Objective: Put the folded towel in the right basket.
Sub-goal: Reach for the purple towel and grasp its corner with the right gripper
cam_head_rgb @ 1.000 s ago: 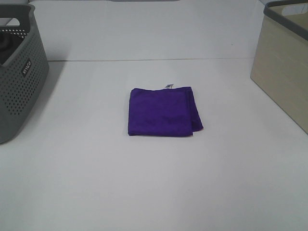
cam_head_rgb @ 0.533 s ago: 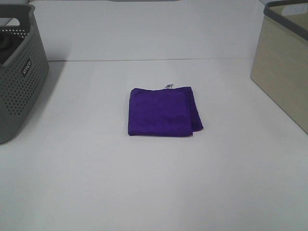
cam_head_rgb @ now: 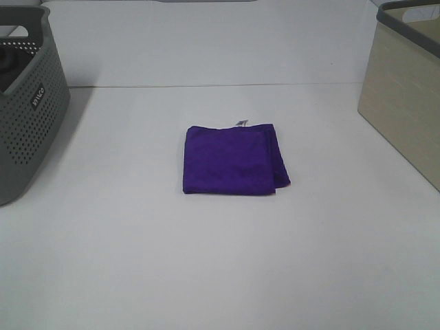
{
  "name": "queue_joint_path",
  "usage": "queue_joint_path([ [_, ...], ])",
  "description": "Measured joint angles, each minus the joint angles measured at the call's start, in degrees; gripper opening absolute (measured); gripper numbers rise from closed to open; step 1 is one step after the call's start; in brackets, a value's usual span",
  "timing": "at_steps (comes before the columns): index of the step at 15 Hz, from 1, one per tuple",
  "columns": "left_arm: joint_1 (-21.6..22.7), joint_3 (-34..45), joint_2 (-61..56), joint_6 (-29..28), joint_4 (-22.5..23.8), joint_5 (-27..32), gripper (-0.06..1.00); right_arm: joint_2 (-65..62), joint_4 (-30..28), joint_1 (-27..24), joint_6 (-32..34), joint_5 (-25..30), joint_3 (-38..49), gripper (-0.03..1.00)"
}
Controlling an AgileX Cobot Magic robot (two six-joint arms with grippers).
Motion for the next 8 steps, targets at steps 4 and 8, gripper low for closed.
queue_joint_path([
  [4, 0.0, 0.0, 0.0, 0.0, 0.0, 0.0, 0.99, 0.0, 0.0, 0.0, 0.0, 0.0, 0.0, 0.94],
  [8, 0.0, 0.0, 0.0, 0.0, 0.0, 0.0, 0.99, 10.31, 1.26, 0.0, -1.72, -0.69, -6.07, 0.94],
])
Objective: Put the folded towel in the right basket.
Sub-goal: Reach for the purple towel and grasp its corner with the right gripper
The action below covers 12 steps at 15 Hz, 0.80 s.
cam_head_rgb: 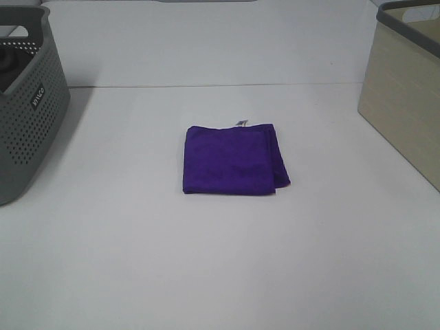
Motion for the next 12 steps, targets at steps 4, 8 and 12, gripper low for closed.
queue_joint_path([
  [4, 0.0, 0.0, 0.0, 0.0, 0.0, 0.0, 0.99, 24.81, 1.26, 0.0, 0.0, 1.03, -16.27, 0.94],
  [8, 0.0, 0.0, 0.0, 0.0, 0.0, 0.0, 0.99, 46.93, 5.33, 0.0, -0.29, 2.01, -30.14, 0.94],
  [12, 0.0, 0.0, 0.0, 0.0, 0.0, 0.0, 0.99, 61.65, 17.82, 0.0, -5.9, -2.64, -31.0, 0.94],
])
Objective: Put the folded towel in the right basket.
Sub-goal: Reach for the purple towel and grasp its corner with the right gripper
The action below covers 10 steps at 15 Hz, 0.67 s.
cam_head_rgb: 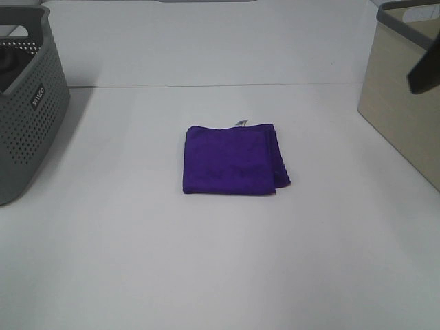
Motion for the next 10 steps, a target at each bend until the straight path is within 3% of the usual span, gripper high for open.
queue_joint_path([
  [2, 0.0, 0.0, 0.0, 0.0, 0.0, 0.0, 0.99, 5.84, 7.16, 0.0, -3.21, -5.1, 0.0, 0.94],
  [3, 0.0, 0.0, 0.0, 0.0, 0.0, 0.0, 0.99, 15.53, 15.7, 0.0, -9.11, -10.31, -1.2, 0.93],
  [4, 0.0, 0.0, 0.0, 0.0, 0.0, 0.0, 0.99, 21.14, 18.28, 0.0, -11.06, -11.0, -2.81, 0.92],
  [10, 0.0, 0.0, 0.0, 0.0, 0.0, 0.0, 0.99, 47.73, 19.42, 4.13, -13.06, -11.92, -21.26, 0.91],
])
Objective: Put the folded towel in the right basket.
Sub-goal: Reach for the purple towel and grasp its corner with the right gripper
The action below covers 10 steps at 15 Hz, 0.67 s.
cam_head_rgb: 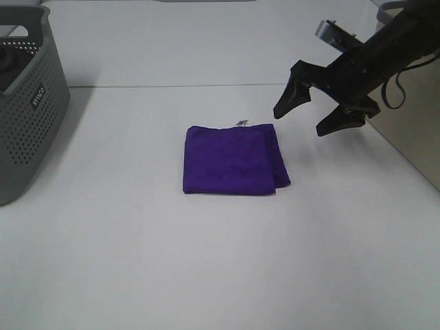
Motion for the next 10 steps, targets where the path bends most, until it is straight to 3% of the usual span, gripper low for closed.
queue_joint_path([
  [4, 0.0, 0.0, 0.0, 0.0, 0.0, 0.0, 0.99, 9.74, -5.16, 0.17, 2.98, 0.23, -8.19, 0.91],
  [10, 0.0, 0.0, 0.0, 0.0, 0.0, 0.0, 0.99, 13.29, -4.41, 0.17, 3.32, 2.58, -9.57, 0.9],
])
